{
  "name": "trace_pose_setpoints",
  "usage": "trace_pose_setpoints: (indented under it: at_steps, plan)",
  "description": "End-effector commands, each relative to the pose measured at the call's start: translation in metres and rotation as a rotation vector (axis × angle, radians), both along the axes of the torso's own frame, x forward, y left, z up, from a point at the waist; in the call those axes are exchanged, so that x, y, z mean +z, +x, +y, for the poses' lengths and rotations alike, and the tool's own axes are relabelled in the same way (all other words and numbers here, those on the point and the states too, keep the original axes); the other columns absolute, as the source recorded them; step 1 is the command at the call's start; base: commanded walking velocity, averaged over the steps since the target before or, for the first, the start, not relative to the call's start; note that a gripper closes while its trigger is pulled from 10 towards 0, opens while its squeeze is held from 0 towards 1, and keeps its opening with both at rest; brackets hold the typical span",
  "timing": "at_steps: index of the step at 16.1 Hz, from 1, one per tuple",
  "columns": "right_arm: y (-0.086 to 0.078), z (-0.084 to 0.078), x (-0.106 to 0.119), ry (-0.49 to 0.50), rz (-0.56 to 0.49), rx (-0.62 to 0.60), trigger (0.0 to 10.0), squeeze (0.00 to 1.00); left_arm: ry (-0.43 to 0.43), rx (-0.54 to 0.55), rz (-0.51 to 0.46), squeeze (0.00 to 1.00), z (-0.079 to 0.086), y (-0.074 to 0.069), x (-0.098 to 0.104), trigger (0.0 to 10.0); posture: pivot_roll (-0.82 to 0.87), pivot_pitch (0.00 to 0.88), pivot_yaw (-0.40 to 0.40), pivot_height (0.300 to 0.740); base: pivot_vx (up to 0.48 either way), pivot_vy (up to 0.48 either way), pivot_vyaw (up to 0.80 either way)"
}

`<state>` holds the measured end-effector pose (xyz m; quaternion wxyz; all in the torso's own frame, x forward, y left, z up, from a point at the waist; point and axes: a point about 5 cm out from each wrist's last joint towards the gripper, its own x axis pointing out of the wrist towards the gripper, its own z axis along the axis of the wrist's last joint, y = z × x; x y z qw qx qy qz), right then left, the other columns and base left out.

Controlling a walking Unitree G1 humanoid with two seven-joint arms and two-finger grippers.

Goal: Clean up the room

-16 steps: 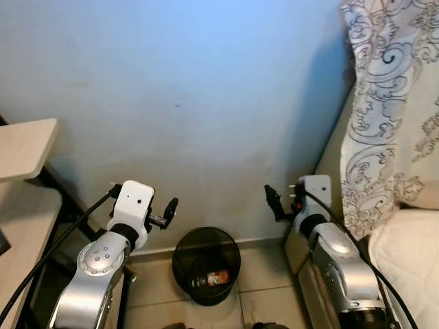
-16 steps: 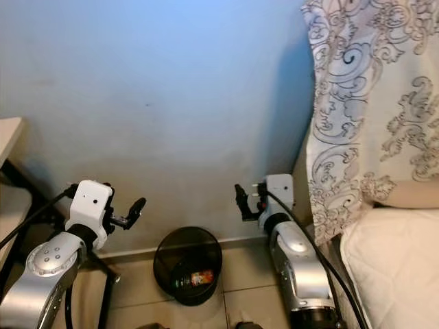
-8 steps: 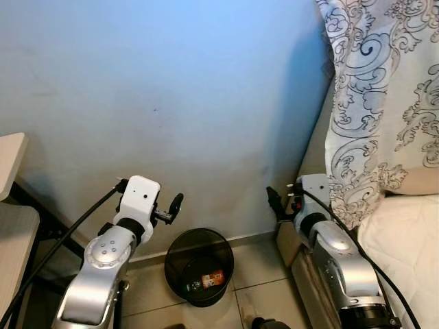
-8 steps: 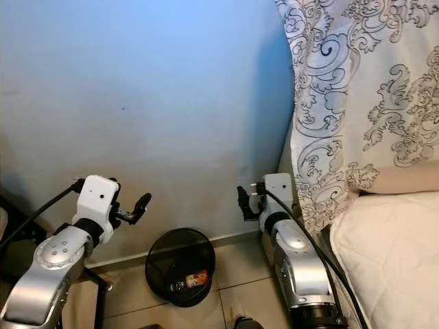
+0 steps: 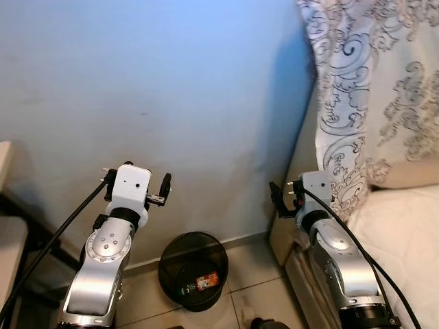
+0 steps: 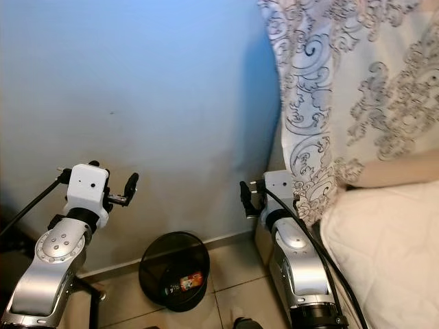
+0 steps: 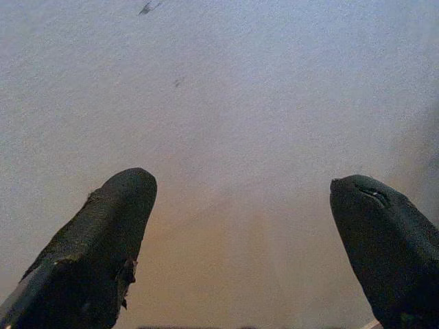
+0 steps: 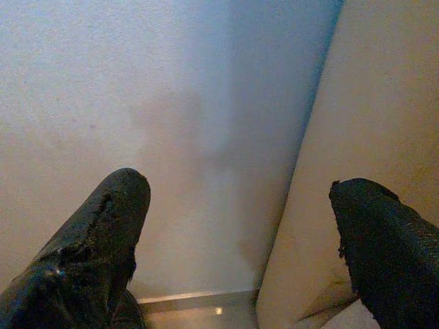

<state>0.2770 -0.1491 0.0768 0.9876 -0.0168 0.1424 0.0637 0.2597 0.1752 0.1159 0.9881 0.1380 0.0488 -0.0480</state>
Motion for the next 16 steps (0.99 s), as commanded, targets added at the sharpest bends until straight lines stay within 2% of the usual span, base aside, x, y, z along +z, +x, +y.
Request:
trace_pose_setpoints:
  at_steps: [1,2,4,6,9,10,11,13,16]
  plan:
    - [0.0008,0.0011,0.0069,0.020,-0.021,-0.004,10.0,1.00,-0.012,0.039,0.006,0.00,0.0052,-0.0012,-0.0018,10.0,0.05,0.000,0.066,0.740,0.000,0.000,-0.75]
    - [0.0005,0.0000,0.0078,0.020,-0.024,-0.006,10.0,1.00,-0.019,0.042,0.020,0.00,0.0056,-0.0016,-0.0027,10.0,0.05,0.000,0.065,0.740,0.000,0.000,-0.74]
    - [0.0018,-0.0002,0.0137,-0.019,-0.097,0.033,10.0,1.00,-0.056,-0.017,0.064,0.00,0.0045,-0.0031,-0.0048,10.0,0.04,0.000,0.067,0.740,0.000,0.000,-0.78]
    - [0.0005,0.0000,0.0161,-0.021,-0.135,0.035,10.0,1.00,-0.086,0.034,0.052,0.00,0.0104,-0.0017,-0.0035,10.0,0.04,0.000,0.067,0.740,0.000,0.000,-0.80]
    - [-0.0001,0.0013,0.0133,-0.012,-0.112,0.034,10.0,1.00,-0.070,0.010,0.044,0.00,0.0089,-0.0021,-0.0037,10.0,0.04,0.000,0.062,0.740,0.000,0.000,-0.80]
    - [-0.0005,0.0025,0.0123,-0.014,-0.115,0.039,10.0,1.00,-0.035,-0.025,0.043,0.00,0.0060,-0.0024,-0.0031,10.0,0.04,0.000,0.060,0.740,0.000,-0.480,-0.80]
    - [-0.0009,0.0027,0.0111,-0.008,-0.107,0.034,10.0,1.00,-0.040,-0.029,0.048,0.00,0.0048,-0.0026,-0.0036,10.0,0.04,0.000,0.060,0.740,0.000,-0.480,-0.80]
    - [-0.0009,0.0024,0.0095,-0.007,-0.089,0.032,10.0,1.00,-0.083,-0.006,0.056,0.00,0.0058,-0.0021,-0.0043,10.0,0.04,0.000,0.060,0.740,0.000,0.000,-0.80]
    - [-0.0003,0.0030,0.0097,0.008,-0.079,0.038,10.0,1.00,-0.071,-0.025,0.054,0.00,0.0058,-0.0014,-0.0037,10.0,0.04,0.000,0.060,0.740,0.000,0.000,-0.80]
